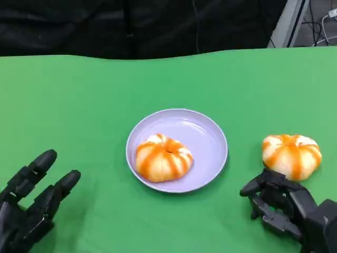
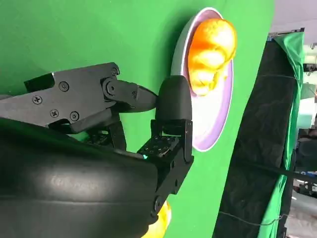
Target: Grasp the bread from the table and place it into the plate.
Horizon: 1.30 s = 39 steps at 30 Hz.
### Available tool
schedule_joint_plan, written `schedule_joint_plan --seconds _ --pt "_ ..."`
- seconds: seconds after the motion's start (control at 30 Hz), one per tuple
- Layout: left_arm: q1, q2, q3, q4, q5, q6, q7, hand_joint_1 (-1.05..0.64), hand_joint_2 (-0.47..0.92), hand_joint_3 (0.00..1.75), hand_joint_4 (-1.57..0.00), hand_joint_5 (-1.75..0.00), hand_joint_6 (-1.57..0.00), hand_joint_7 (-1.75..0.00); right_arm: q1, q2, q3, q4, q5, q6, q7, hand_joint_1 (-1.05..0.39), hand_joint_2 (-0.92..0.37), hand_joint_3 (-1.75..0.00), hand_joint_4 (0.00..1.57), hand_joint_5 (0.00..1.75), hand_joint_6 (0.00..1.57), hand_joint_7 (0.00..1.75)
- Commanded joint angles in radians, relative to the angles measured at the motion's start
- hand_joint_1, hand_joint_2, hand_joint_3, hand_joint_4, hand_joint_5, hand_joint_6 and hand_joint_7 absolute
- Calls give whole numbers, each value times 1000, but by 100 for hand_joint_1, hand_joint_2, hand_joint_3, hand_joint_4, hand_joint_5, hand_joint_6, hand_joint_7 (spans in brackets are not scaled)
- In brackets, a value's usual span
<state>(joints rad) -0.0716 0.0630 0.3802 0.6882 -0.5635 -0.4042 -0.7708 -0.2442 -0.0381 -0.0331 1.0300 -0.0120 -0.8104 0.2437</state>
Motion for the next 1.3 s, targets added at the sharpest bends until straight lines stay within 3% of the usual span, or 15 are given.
schedule_joint_plan --seconds 0.03,0.33,0.43,0.57,0.6,0.63,0.7,0.73,0.93,1.3 --pt "-12 5 19 21 11 -24 19 20 81 90 -74 -1 -63 0 1 -20 -12 18 12 0 5 -25 -92 -49 61 175 68 121" --pt "-26 -17 29 47 54 -109 95 21 75 95 -82 -2 -74 -3 -3 -21 -11 20 14 2 7 -25 -92 -50 61 175 68 121" --pt "-29 -29 26 44 93 -153 168 18 73 91 -112 -13 -95 -7 -3 -21 -12 22 13 4 4 -26 -92 -49 60 175 68 121" --pt "-36 -27 19 62 130 -205 207 16 72 90 -123 -20 -106 -8 -3 -21 -12 20 13 7 3 -26 -92 -49 60 175 68 121" --pt "-42 -23 18 79 144 -232 214 11 66 106 -116 -90 -115 -56 -2 -20 -12 19 13 8 1 -26 -92 -49 60 175 68 121" --pt "-48 -20 19 94 151 -251 215 9 63 113 -107 -125 -108 -93 -2 -21 -11 19 11 9 -1 -26 -92 -48 60 175 68 121" --pt "-52 -17 19 107 157 -267 220 7 59 121 -97 -158 -96 -132 -1 -22 -8 17 5 7 -6 -25 -92 -48 60 175 68 121" --pt "-54 -17 19 111 161 -272 227 7 58 122 -96 -163 -94 -139 -2 -22 -9 18 7 6 -4 -25 -92 -48 60 175 68 121" --pt "-57 -19 15 122 176 -292 244 7 53 128 -92 -174 -88 -152 -4 -20 -12 21 18 6 11 -25 -92 -49 61 175 68 121" --pt "-59 -12 12 143 183 -333 244 7 54 126 -91 -174 -87 -152 2 -21 -15 14 21 6 13 -26 -92 -49 60 175 67 122"
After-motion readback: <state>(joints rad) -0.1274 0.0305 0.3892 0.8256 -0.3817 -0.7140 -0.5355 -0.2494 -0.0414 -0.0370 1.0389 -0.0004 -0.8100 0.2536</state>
